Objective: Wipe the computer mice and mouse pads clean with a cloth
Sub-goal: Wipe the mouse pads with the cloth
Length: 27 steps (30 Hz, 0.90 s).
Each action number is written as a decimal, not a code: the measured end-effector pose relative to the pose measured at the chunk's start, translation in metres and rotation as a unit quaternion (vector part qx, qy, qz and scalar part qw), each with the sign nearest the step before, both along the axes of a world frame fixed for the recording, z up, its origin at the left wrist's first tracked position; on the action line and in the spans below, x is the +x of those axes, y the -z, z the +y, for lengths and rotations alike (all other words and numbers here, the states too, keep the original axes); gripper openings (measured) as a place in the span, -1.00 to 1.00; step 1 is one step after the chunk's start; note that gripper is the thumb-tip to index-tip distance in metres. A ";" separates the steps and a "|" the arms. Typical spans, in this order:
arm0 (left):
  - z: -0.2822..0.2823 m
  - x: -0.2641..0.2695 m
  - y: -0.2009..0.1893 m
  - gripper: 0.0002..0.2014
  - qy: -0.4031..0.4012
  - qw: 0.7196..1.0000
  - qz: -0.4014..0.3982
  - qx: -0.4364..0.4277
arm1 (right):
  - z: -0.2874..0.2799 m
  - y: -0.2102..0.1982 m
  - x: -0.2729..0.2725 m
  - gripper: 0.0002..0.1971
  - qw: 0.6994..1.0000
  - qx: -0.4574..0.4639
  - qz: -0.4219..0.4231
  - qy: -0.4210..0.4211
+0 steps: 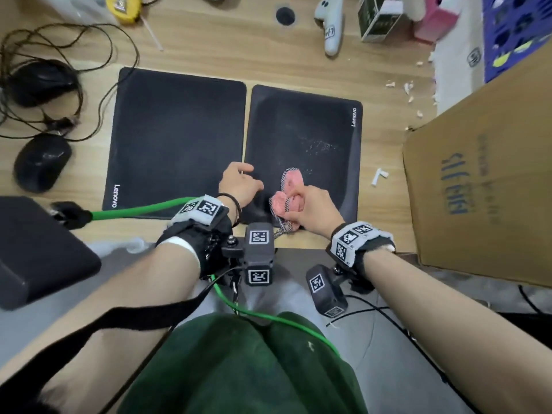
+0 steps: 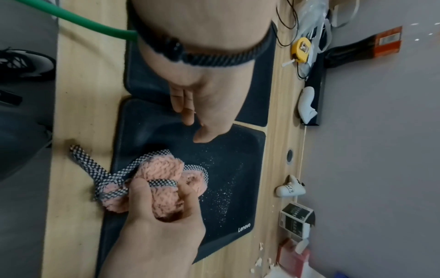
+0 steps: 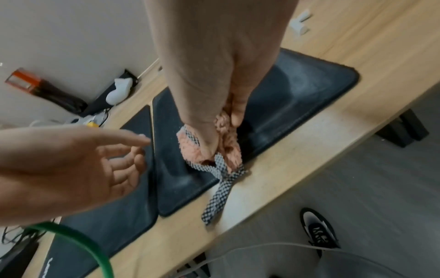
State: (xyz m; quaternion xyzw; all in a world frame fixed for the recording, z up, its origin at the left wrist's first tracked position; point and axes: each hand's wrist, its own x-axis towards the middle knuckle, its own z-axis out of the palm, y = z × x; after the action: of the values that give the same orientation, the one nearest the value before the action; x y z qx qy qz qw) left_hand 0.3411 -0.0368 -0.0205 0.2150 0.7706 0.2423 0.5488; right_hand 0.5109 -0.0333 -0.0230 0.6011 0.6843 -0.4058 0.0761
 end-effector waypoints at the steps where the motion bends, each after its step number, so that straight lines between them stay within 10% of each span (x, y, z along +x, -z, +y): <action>1: 0.002 0.000 0.004 -0.65 -0.004 1.000 0.002 -0.011 | 0.002 0.003 -0.002 -0.54 1.000 0.000 -0.002 -0.003; 15: 0.063 -0.011 0.008 -0.84 -0.142 0.990 -0.006 0.022 | 0.155 0.008 -0.055 -0.51 0.997 0.049 -0.027 -0.062; 27: 0.093 -0.021 0.034 -0.85 -0.062 0.996 0.056 -0.038 | 0.229 0.020 -0.098 -0.66 0.996 0.089 0.014 -0.028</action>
State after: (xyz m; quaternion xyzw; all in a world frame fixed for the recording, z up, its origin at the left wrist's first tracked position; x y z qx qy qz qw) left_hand 0.3196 0.0565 -0.0547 0.1587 0.8209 0.2341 0.4961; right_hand 0.4128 0.1954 -0.0429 0.5806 0.7352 -0.3490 0.0240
